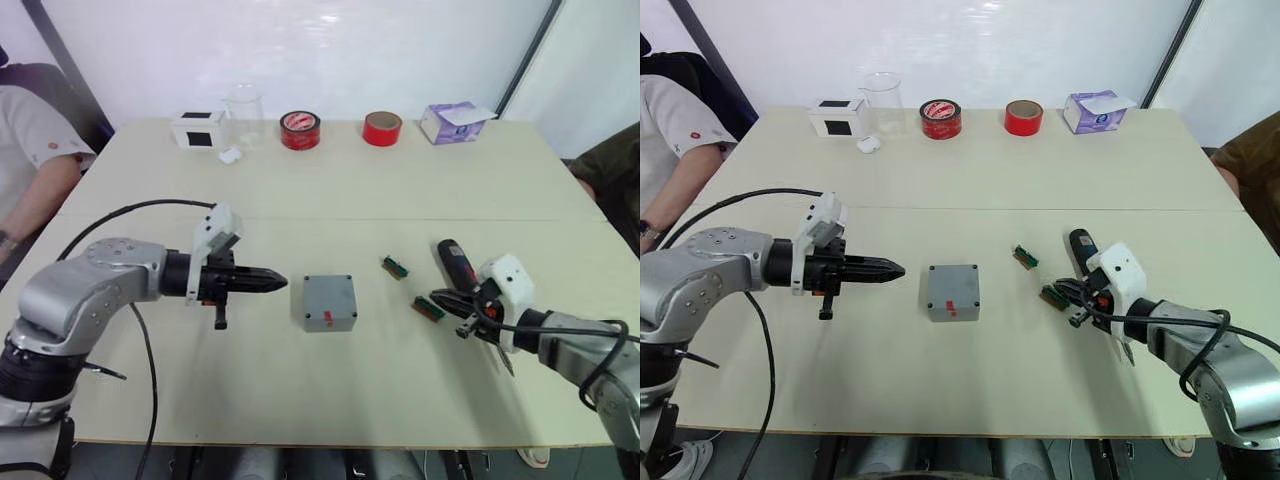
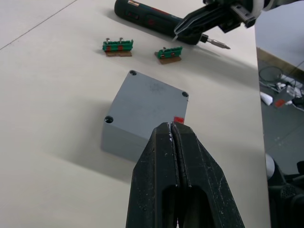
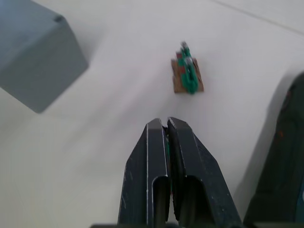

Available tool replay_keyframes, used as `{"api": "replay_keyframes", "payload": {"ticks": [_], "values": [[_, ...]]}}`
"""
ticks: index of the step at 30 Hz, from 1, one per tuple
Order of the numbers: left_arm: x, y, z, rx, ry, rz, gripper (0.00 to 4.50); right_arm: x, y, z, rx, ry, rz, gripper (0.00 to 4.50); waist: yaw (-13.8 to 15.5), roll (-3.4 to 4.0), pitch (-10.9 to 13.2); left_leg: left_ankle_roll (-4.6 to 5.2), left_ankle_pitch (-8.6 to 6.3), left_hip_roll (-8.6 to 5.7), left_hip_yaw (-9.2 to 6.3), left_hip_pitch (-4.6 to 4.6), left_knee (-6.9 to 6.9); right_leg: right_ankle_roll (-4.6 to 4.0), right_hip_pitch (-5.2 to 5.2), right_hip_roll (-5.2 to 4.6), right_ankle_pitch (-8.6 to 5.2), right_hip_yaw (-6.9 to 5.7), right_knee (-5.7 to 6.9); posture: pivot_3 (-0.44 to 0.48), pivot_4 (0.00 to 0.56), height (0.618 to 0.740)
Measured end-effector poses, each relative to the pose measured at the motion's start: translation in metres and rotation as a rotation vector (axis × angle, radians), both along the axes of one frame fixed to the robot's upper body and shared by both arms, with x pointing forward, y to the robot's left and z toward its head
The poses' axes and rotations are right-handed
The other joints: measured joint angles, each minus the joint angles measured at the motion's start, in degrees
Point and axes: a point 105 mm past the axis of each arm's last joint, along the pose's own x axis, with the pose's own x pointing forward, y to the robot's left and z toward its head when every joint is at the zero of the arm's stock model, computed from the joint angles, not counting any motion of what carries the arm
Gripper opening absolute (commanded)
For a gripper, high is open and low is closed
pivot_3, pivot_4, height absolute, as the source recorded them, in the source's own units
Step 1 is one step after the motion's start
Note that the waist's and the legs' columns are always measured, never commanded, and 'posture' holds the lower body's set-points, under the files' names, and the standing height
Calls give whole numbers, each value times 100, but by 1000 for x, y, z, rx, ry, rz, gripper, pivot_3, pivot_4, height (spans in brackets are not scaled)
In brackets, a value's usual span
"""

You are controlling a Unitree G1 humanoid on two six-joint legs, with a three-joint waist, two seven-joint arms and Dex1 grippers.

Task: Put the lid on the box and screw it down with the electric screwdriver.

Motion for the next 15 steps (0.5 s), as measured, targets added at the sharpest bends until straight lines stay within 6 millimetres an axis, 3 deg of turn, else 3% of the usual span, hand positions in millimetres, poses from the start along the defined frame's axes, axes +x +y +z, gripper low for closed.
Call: {"api": "replay_keyframes", "payload": {"ticks": [6, 11, 15], "values": [[0, 13, -7, 12, 21, 69, 0, 6, 47, 20, 60, -55, 155, 62, -78, -1, 0, 0, 0, 5, -2, 2, 0, -1, 0, 0, 0, 0, 1, 0, 150, 740], [-1, 22, -9, 11, 33, 122, 0, 11, 77, 16, 85, -45, 233, 62, -64, 0, 1, 0, 0, 2, -1, 1, 0, -1, 1, -6, 0, 0, 1, 0, 150, 740], [-3, 22, -6, 8, 26, 137, 0, 18, 88, 12, 92, -44, 247, 62, -65, 0, 1, -1, 0, 0, -1, -2, 0, -1, -1, -8, 0, 0, -1, 0, 150, 740]]}}
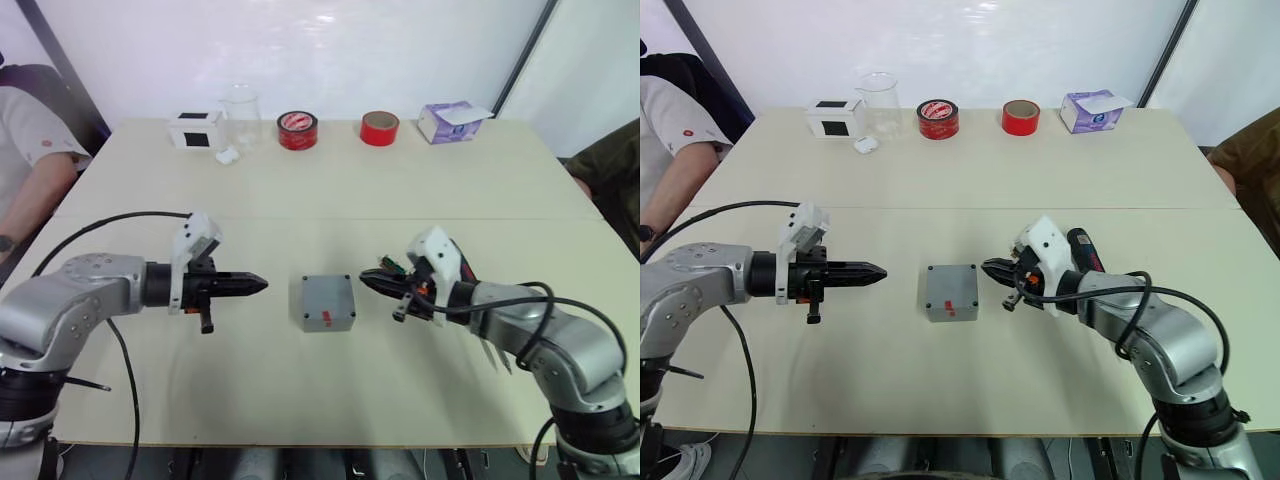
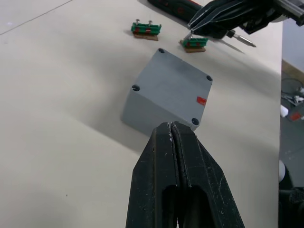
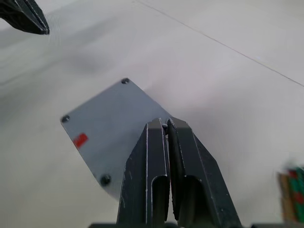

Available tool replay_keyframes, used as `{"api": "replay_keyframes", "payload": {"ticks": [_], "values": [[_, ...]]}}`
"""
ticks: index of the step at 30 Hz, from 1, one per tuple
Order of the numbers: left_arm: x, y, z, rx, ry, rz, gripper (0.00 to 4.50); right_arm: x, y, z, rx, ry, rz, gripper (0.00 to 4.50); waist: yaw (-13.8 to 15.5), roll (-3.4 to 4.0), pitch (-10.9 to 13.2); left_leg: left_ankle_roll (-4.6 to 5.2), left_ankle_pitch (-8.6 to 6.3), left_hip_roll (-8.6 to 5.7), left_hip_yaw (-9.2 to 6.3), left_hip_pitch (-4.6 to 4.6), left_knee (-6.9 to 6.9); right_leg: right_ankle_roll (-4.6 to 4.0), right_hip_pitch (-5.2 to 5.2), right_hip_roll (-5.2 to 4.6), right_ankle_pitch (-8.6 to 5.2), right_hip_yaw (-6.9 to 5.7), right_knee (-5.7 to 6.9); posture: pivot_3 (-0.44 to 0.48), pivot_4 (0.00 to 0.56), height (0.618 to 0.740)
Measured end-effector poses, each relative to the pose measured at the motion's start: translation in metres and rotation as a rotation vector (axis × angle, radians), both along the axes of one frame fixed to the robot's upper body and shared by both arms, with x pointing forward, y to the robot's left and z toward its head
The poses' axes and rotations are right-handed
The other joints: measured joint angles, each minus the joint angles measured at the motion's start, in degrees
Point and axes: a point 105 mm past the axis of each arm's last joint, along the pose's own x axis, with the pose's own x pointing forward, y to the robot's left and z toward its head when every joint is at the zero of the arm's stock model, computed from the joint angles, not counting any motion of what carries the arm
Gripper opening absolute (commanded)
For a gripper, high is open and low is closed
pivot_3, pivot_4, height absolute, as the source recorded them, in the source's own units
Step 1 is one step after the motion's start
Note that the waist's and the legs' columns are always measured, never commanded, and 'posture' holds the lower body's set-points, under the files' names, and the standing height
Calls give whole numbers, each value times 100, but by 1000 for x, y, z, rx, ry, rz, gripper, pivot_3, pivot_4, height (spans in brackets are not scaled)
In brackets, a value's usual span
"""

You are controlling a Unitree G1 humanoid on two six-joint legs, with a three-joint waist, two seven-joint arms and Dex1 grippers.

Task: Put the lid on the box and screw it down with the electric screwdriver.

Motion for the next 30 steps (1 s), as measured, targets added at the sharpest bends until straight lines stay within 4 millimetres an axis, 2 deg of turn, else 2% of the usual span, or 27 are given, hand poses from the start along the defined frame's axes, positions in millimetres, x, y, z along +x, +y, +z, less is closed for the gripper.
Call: {"api": "replay_keyframes", "payload": {"ticks": [13, 30], "values": [[-2, -1, 0, -3, 6, 15, 0, 12, 6, -8, -7, -24, 17, 62, -9, 0, 0, 0, 0, 1, 0, 3, 0, -1, 0, 0, 0, 0, 2, 0, 150, 740], [-3, -5, 2, -5, -7, 13, 0, 16, 8, -17, -33, -19, 30, 62, -9, 0, 0, -1, 0, 1, 0, 3, 0, -1, 0, -1, 1, 0, 2, 0, 150, 740]]}}
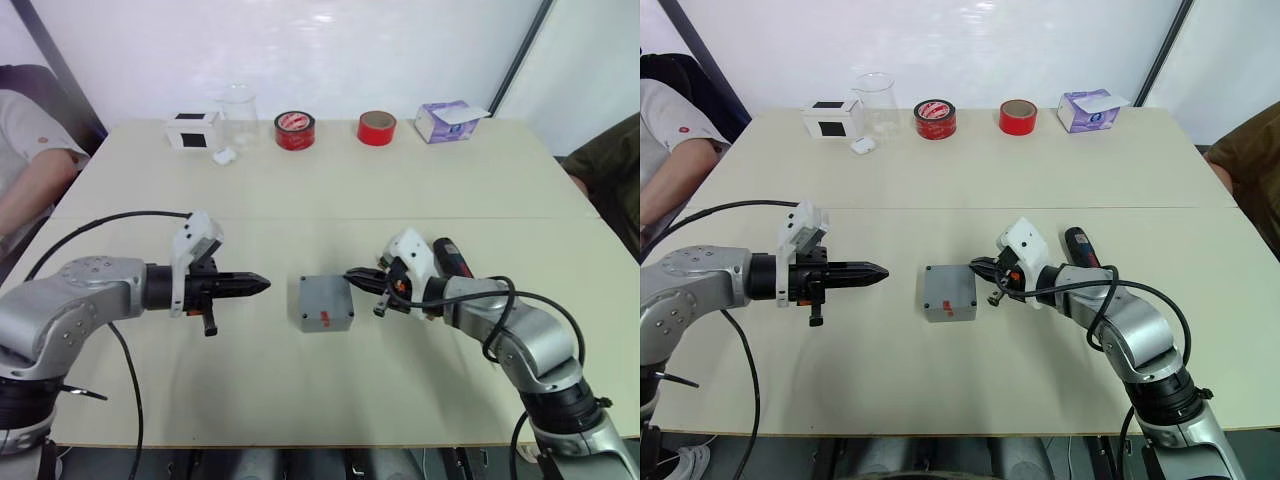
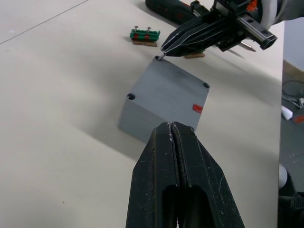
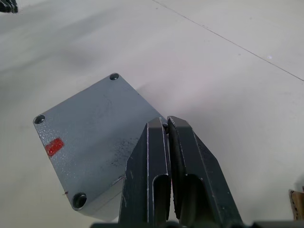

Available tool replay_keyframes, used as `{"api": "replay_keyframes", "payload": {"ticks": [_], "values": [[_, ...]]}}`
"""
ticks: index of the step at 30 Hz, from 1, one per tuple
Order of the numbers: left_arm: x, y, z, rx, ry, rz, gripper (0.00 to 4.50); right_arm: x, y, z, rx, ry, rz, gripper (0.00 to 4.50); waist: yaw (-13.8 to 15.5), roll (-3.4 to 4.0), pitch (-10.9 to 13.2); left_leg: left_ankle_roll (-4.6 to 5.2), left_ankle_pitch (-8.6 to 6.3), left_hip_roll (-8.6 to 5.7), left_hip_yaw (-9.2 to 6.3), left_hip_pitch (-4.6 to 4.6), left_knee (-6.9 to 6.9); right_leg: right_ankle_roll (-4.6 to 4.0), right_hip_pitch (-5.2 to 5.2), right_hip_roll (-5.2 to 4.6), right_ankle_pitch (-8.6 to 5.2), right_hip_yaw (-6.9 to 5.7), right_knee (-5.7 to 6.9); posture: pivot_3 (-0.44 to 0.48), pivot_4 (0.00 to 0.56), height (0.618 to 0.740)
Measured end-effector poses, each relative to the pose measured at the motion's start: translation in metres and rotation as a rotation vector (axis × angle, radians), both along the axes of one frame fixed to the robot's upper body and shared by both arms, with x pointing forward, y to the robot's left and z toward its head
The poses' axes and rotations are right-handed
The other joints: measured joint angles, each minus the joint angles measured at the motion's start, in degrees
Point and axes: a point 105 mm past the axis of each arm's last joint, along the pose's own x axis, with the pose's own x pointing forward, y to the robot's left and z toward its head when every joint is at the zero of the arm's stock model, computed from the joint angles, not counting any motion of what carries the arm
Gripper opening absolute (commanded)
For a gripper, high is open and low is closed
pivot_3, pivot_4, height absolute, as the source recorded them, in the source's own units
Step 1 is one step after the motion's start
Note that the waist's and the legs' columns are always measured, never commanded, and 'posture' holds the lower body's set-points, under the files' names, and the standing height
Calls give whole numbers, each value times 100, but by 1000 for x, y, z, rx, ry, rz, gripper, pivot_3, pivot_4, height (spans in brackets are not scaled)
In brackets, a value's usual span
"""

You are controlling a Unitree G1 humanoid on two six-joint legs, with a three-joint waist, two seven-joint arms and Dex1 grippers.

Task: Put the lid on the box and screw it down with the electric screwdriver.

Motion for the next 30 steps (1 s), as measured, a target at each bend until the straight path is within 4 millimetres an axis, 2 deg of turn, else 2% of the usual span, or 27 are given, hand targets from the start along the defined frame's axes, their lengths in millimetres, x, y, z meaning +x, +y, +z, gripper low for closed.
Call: {"api": "replay_keyframes", "payload": {"ticks": [3, 4, 7, 14, 21, 23, 26, 30], "values": [[0, 0, 0, -1, -2, 4, 0, 4, 0, -1, -4, -4, -4, 62, -1, 0, 0, 0, 0, 0, 0, 0, 0, 0, 0, 0, 0, 0, 0, 0, 150, 740], [0, -1, 0, -1, -3, 4, 0, 6, 0, -1, -3, -2, -4, 314, 0, 0, 0, 0, 0, 0, 0, 0, 0, 0, 0, 0, 0, 0, 0, 0, 150, 740], [-1, -1, -1, 1, -2, 4, 0, 7, 0, -3, -7, 1, -8, 1200, 0, 0, 0, 0, 0, 0, 0, -1, 0, 0, 0, -1, 0, 0, -1, 0, 150, 740], [-3, -1, -5, 1, 10, 3, 0, 7, 1, -4, -12, 3, 1, 3849, 1, 0, 0, 0, 0, 0, 0, 0, 0, 0, 0, -1, 0, 0, -1, 0, 150, 740], [2, -4, 4, -29, -17, -8, 0, 9, -10, 6, 2, 14, -30, 3849, 4, 1, 1, 0, 0, 0, 0, -1, 0, -1, 0, -2, 0, 0, -1, 0, 150, 740], [6, -7, 12, -54, -33, -27, 0, 14, -18, 22, 51, 15, -66, 4484, 9, 1, 1, -1, 0, 0, 0, -3, 0, -1, 0, -2, 1, -1, -1, 0, 150, 740], [8, -12, 23, -65, -69, -66, 0, 21, -34, 53, 103, -30, -126, 4493, 6, 1, 1, 0, 0, -1, 0, -3, -1, -2, 0, -1, 1, -1, -5, 0, 150, 740], [7, -20, 23, -82, -61, -106, 0, 25, -47, 62, 123, -2, -193, 4493, -8, 1, 1, 0, 0, -1, 1, -4, -4, -2, -1, -1, 1, 0, -7, 0, 150, 740]]}}
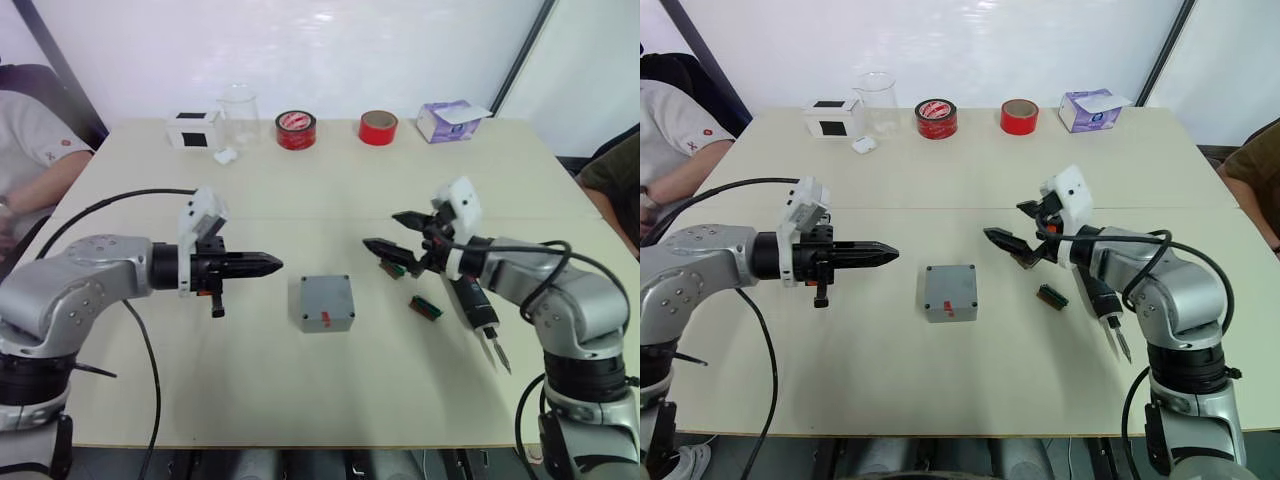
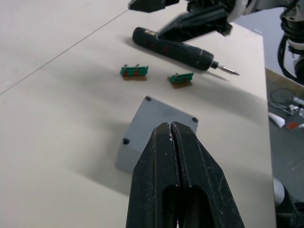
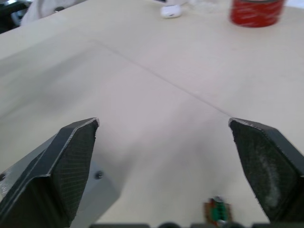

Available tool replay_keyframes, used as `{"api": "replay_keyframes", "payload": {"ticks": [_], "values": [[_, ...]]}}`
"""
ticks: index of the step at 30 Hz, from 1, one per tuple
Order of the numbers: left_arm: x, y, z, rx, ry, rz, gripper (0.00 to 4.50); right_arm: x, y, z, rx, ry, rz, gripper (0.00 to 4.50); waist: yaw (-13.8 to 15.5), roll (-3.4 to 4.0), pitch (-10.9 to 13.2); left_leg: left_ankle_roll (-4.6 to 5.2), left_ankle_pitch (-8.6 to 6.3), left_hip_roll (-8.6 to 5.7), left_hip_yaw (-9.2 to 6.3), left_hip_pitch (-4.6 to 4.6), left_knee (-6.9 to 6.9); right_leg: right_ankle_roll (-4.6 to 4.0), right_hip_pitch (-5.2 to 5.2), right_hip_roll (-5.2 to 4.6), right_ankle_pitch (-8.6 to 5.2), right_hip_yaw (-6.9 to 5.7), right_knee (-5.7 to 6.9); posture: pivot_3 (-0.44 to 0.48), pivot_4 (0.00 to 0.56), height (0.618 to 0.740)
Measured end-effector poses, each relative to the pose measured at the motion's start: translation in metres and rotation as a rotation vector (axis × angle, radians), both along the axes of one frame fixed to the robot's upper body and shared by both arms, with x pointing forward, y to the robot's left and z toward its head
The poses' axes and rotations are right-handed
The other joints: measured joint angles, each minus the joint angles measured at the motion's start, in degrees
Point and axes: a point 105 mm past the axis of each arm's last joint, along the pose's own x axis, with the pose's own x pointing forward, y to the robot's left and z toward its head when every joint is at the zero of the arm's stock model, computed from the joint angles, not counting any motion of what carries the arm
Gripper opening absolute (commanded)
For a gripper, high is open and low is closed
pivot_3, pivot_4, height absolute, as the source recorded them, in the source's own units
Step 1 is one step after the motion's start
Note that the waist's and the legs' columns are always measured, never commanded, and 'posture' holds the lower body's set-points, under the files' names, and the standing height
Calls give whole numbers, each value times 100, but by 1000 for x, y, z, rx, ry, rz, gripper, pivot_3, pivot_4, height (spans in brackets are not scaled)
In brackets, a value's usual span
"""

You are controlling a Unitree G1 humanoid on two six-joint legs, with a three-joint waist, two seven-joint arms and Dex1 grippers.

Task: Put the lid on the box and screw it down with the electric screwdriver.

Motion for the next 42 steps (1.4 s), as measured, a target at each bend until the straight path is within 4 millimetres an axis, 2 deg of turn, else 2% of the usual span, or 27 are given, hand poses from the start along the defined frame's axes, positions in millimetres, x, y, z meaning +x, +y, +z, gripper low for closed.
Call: {"api": "replay_keyframes", "payload": {"ticks": [5, 12, 17, 21, 28, 36, 42], "values": [[-1, -11, 1, -21, -3, -41, 0, 7, -27, 0, -58, 137, -105, 4493, 9, 0, 0, 0, 0, 0, 0, -2, 1, -1, 0, -1, 0, 0, 0, 0, 150, 740], [-8, -27, 2, -7, -37, -138, 0, 12, -73, 21, -204, 222, -234, 4493, 12, 2, 1, 0, 0, -2, 1, -11, 1, -1, -6, -2, 1, 0, -7, 0, 150, 740], [-13, -38, 12, -6, -102, -202, 0, 6, -93, 20, -321, 332, -229, 4493, -1, 3, 2, 2, -1, 0, 3, -15, 0, -1, -11, 0, 0, 0, -8, 0, 150, 740], [-22, -44, 10, 9, -114, -257, 0, 1, -111, 10, -426, 480, -261, 4493, -8, 6, 4, 2, -1, 1, 5, -15, 0, -1, -15, 1, 0, 0, -8, 0, 150, 740], [-27, -48, 9, 24, -125, -276, 0, 3, -117, -10, -447, 706, -307, 4493, 6, 8, 5, 2, -1, 1, 4, -25, 0, -1, -23, 2, 0, 0, -8, 0, 150, 740], [-32, -50, 1, -4, -98, -225, 0, -6, -114, -30, -514, 827, -257, 4493, 17, 8, 5, 2, -1, -1, 4, -32, 1, -1, -26, -4, 1, 0, -11, 0, 150, 740], [-32, -48, 1, -32, -96, -172, 0, -13, -120, -46, -543, 892, -284, 4493, 4, 8, 5, 1, -1, -1, 4, -32, 1, -1, -28, -3, 1, 0, -10, 0, 150, 740]]}}
